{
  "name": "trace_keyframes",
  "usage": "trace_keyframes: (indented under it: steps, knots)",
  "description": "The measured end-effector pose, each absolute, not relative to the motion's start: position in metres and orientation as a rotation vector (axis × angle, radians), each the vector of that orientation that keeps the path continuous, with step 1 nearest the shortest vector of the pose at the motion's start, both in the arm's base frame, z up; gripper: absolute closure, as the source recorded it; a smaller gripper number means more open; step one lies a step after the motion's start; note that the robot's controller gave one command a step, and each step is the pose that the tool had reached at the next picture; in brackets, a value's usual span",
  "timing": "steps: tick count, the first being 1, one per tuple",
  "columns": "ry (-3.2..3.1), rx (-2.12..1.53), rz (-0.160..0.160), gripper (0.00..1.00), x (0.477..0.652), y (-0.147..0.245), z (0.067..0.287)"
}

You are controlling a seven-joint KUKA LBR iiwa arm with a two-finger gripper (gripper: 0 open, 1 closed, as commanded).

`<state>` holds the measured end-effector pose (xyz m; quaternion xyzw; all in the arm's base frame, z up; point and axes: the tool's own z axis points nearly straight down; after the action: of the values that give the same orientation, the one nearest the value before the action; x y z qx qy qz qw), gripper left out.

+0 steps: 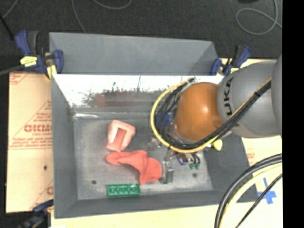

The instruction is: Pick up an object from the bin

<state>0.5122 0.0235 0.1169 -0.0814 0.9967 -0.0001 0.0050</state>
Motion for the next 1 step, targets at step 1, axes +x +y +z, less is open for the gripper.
trace_keyframes:
  steps: [1]
  knots:
    - [3.130,-0.119,-0.003,0.00,0.4998,0.0340,0.0832]
